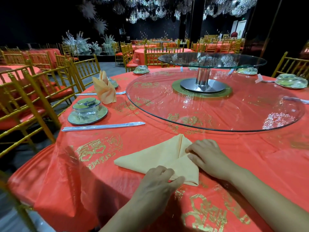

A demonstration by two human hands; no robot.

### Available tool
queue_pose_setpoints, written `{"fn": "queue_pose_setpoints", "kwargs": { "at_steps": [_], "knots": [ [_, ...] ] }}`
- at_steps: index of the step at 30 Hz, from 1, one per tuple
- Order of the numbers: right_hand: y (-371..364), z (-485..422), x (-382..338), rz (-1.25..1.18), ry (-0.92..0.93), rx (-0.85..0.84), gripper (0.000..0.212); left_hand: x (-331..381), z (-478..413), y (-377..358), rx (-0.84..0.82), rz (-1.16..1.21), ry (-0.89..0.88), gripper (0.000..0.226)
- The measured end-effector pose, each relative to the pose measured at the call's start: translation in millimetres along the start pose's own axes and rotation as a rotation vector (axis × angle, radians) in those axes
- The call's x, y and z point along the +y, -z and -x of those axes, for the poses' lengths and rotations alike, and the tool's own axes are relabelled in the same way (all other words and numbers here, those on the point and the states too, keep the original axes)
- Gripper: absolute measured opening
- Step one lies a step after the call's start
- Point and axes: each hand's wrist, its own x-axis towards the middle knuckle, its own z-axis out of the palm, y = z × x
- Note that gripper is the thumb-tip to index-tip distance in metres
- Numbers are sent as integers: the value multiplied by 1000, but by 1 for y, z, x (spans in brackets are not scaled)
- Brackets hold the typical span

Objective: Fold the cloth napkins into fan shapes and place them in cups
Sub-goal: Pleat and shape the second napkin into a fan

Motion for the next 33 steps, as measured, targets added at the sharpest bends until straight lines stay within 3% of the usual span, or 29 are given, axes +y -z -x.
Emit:
{"fn": "queue_pose_setpoints", "kwargs": {
  "at_steps": [2,6,8,11,15,22,24,26,28,30,33],
  "knots": [
    [0,-6,7,42,-33,9,64,1,-1,1,-10,1,8,46],
    [3,-17,24,128,-182,9,29,-1,-3,1,10,-19,4,45],
    [8,-14,20,81,-212,93,30,0,-2,2,15,3,8,44],
    [11,4,-16,-42,-53,194,33,-1,-2,1,20,38,18,45],
    [-8,33,-53,-23,30,56,28,-5,-1,0,34,91,8,41],
    [-16,52,-51,85,-159,-132,62,-16,11,-1,97,210,61,45],
    [-18,53,-46,132,-89,-83,69,-20,14,-1,81,195,72,41],
    [-20,56,-44,130,-40,-137,71,-24,14,-1,49,195,73,40],
    [-13,57,-48,101,-143,-224,67,-26,14,0,17,157,66,42],
    [-15,57,-45,214,-118,-170,74,-27,15,2,5,134,56,43],
    [-4,53,-51,155,-113,-133,75,-24,15,2,-5,137,53,43]
  ]
}}
